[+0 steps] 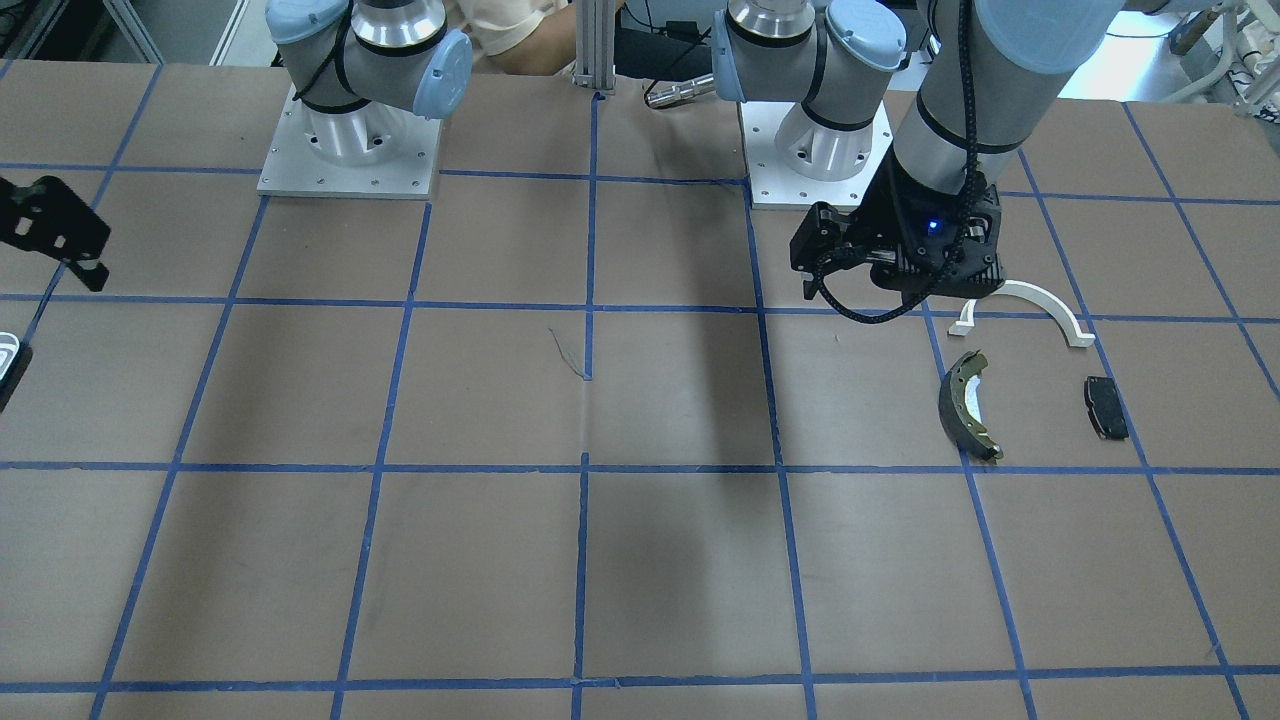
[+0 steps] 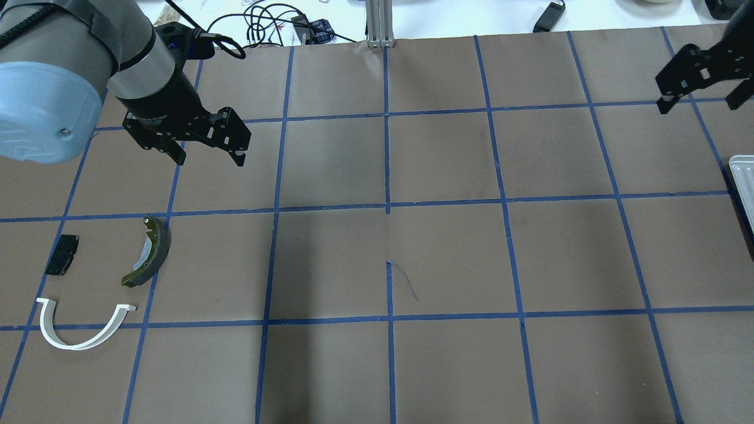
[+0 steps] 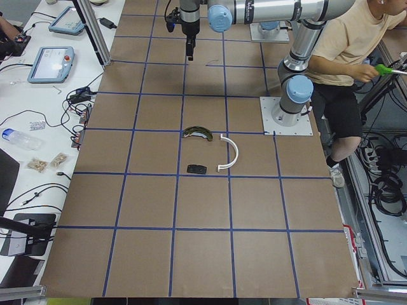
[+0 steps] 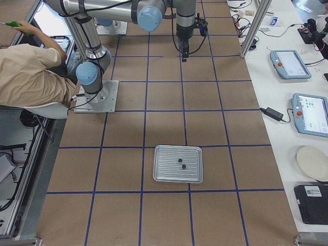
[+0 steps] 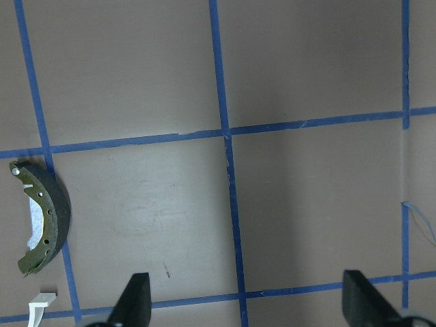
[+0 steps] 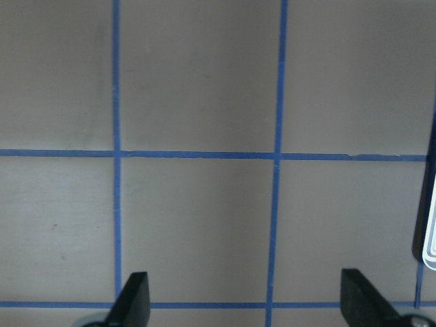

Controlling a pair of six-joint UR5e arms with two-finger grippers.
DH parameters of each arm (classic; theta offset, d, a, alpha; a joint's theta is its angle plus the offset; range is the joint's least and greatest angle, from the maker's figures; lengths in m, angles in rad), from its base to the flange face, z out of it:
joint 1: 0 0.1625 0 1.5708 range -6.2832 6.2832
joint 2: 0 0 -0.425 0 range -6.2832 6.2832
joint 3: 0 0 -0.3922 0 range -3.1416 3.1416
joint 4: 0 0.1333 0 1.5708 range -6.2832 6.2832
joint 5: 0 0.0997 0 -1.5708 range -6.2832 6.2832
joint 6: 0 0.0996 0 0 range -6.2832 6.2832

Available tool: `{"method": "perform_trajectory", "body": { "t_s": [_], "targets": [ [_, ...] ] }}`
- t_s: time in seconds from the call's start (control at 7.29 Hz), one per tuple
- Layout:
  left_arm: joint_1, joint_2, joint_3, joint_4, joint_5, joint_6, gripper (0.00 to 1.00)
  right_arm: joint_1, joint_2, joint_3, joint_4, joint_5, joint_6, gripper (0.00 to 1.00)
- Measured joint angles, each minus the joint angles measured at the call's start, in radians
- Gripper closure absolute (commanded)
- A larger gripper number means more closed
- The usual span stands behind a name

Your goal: Place bearing gear from tray to pile

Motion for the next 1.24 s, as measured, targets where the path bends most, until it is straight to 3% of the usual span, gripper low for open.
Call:
{"method": "perform_trajectory", "body": {
  "t_s": [0.55, 0.82, 1.24],
  "targets": [
    [0.000, 0.000, -0.002, 0.001, 0.000, 0.000, 0.00, -0.262, 0.195, 0.003, -0.185, -0.008, -0.212, 0.00],
    [0.000, 0.000, -0.003, 0.002, 0.001, 0.001, 0.00, -0.364, 0.321, 0.004, -0.336, -0.010, -0.352, 0.00],
    [0.000, 0.000, -0.003, 0.007, 0.001, 0.001, 0.00, -0.424, 0.443, 0.004, -0.459, -0.012, -0.443, 0.00]
  ]
}}
